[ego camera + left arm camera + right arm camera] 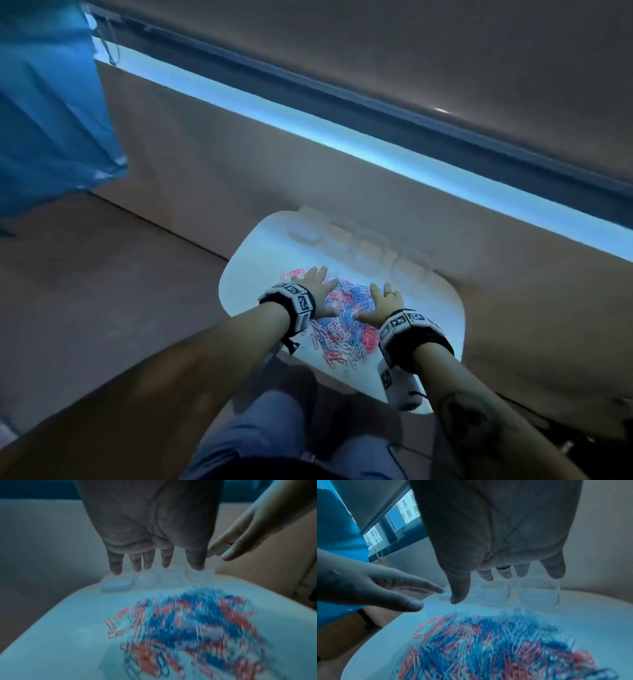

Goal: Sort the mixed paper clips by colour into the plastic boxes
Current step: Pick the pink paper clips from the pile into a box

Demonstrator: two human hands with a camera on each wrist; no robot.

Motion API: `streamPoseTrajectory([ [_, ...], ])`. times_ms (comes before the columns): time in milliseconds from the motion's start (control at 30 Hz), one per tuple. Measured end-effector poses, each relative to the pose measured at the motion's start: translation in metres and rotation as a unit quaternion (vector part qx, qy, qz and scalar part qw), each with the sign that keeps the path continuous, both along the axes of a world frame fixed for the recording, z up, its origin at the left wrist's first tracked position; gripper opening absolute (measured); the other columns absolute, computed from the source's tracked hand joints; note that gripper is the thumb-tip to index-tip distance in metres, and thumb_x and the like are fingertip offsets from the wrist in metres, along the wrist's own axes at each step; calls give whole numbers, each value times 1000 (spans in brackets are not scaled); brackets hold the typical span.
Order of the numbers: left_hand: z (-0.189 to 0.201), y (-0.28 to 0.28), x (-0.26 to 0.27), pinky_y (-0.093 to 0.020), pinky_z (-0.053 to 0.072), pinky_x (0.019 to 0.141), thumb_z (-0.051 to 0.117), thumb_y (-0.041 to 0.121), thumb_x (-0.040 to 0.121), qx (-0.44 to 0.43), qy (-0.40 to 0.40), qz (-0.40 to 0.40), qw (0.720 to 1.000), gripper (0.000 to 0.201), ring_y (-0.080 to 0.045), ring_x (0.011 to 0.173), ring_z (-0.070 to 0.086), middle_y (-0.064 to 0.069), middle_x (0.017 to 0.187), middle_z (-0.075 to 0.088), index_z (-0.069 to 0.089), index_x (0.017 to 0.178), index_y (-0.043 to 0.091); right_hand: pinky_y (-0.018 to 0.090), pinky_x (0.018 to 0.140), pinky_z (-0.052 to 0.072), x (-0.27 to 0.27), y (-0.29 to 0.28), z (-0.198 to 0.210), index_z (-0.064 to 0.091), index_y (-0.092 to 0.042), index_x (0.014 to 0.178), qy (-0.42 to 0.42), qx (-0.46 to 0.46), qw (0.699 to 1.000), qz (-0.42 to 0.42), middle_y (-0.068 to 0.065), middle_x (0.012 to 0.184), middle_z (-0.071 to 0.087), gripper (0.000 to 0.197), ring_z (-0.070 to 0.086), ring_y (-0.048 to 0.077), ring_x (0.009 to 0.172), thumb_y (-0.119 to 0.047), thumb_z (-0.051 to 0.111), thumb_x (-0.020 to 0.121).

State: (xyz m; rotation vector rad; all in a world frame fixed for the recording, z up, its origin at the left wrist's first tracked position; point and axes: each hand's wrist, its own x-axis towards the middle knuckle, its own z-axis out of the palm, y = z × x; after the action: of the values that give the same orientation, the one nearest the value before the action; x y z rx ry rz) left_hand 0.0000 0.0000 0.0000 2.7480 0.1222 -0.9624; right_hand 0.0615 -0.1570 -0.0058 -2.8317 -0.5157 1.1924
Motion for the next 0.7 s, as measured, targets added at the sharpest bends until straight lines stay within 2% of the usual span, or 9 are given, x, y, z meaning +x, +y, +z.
streamPoseTrajectory([
  [100, -30, -8, -1, -61, 8, 111, 41, 59, 90, 26, 15, -9, 1000, 79, -26, 144, -14, -3, 156, -18, -2, 150, 30, 46, 116, 4, -10, 0, -30, -8, -19, 149, 3, -17, 1000, 10, 14, 154, -19, 101, -14, 37, 142, -61, 54, 81],
  [267, -78, -17, -14, -57, 0, 112, 24, 60, 93, 41, -20, -29, 999, 72, -26, 142, -20, -4, 154, -24, -9, 149, 29, 51, 114, -8, -25, -9, -74, -14, -21, 147, -11, -9, 1000, 21, 17, 151, -27, 109, -24, 42, 137, -70, 52, 75],
  [333, -91, -16, -20, -54, -4, 113, 21, 61, 93, 28, -43, -14, 999, 71, -25, 142, -23, -2, 153, -26, -12, 148, 30, 58, 113, -4, -25, -12, -84, -17, -23, 146, -9, -5, 1000, 20, 14, 150, -31, 112, -26, 42, 137, -72, 51, 72],
  [433, -104, -9, -26, -52, -9, 112, 16, 64, 91, 30, -86, -13, 996, 72, -22, 141, -25, 0, 151, -30, -17, 146, 31, 68, 108, 12, -20, -17, -98, -21, -32, 144, 1, 11, 1000, 1, 3, 144, -41, 112, -31, 38, 136, -75, 50, 69],
  [500, -111, -5, -28, -51, -10, 112, -1, 70, 83, 37, -104, -25, 994, 74, -21, 139, -28, 1, 146, -35, -23, 142, 32, 68, 108, 12, -20, -19, -102, -22, -35, 143, 2, 16, 1000, -2, -1, 135, -47, 109, -32, 37, 135, -75, 49, 70],
  [567, -115, -6, -31, -51, -12, 111, -22, 77, 64, 34, -129, -26, 991, 84, -17, 134, -32, 3, 142, -37, -27, 136, 33, 66, 109, 11, -21, -20, -102, -21, -34, 143, -2, 18, 1000, -1, -2, 135, -47, 107, -33, 36, 135, -74, 47, 72],
  [600, -117, -7, -31, -51, -13, 110, -25, 79, 60, 29, -141, -26, 989, 89, -16, 132, -34, 4, 142, -38, -27, 137, 33, 67, 109, 11, -22, -20, -101, -21, -34, 144, -1, 24, 1000, -5, -1, 140, -45, 106, -33, 36, 135, -73, 48, 73],
  [700, -123, -7, -32, -49, -15, 110, -17, 79, 63, 19, -160, -25, 987, 92, -13, 131, -35, 5, 142, -36, -20, 143, 33, 65, 110, 6, -24, -21, -89, -21, -31, 144, 10, 28, 1000, -8, 2, 147, -39, 104, -33, 37, 135, -68, 49, 77],
])
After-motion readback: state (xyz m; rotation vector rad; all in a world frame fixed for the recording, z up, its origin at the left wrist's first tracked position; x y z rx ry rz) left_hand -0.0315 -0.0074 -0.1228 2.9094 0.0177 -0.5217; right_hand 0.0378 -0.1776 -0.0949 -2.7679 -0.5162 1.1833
